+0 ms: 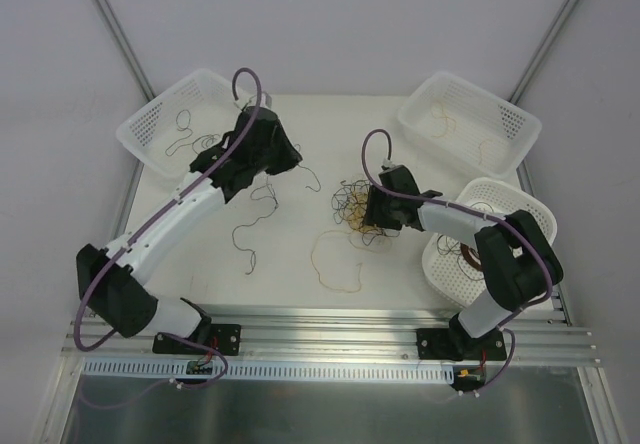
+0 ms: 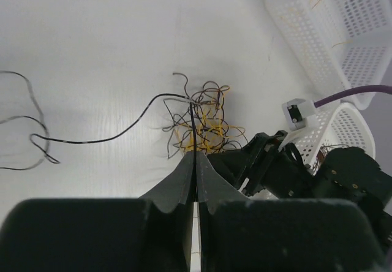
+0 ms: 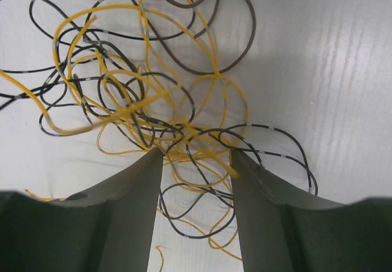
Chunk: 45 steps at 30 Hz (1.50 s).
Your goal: Untangle the cables
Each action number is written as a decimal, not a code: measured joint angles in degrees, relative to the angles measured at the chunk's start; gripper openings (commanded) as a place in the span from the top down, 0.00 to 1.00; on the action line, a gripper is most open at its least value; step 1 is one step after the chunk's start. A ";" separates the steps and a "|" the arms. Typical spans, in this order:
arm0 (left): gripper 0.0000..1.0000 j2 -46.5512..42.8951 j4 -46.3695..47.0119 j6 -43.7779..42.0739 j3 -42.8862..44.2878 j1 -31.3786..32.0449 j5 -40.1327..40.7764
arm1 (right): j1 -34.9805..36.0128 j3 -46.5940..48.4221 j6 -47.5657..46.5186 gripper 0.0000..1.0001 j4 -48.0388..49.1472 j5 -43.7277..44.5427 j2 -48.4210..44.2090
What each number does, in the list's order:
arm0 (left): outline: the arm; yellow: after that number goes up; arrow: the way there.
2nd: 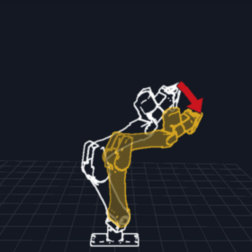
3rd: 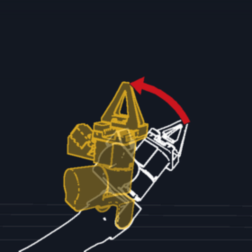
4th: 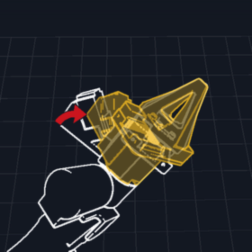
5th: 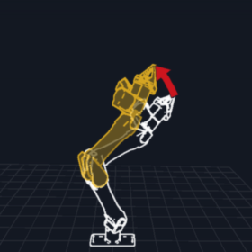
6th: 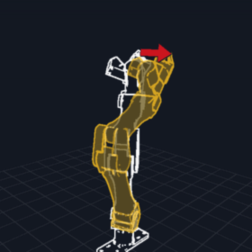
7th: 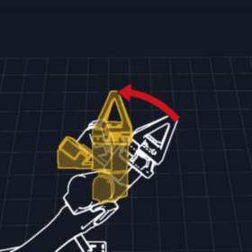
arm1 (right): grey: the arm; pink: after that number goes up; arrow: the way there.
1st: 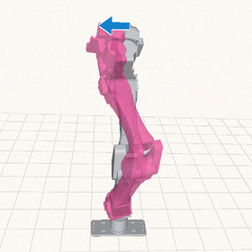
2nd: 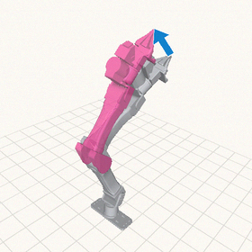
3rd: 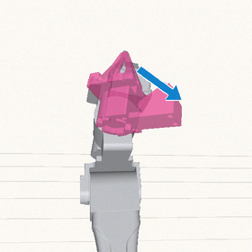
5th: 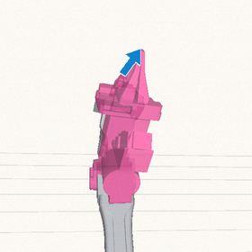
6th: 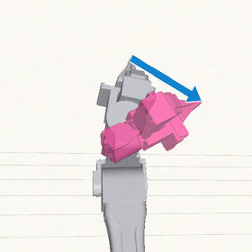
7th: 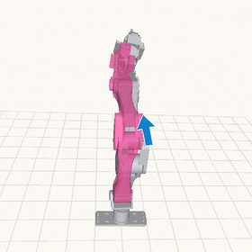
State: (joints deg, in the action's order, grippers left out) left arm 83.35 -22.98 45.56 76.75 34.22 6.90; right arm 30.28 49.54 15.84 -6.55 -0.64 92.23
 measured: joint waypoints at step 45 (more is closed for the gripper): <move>0.49 -1.09 -4.31 -9.75 -24.06 -10.69 0.68 | 2.95 14.36 -11.67 0.10 -22.80 0.26 -12.66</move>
State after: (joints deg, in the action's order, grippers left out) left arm 82.26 -27.29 35.81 52.69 23.53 7.57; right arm 33.23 63.90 4.16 -29.34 -0.38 79.57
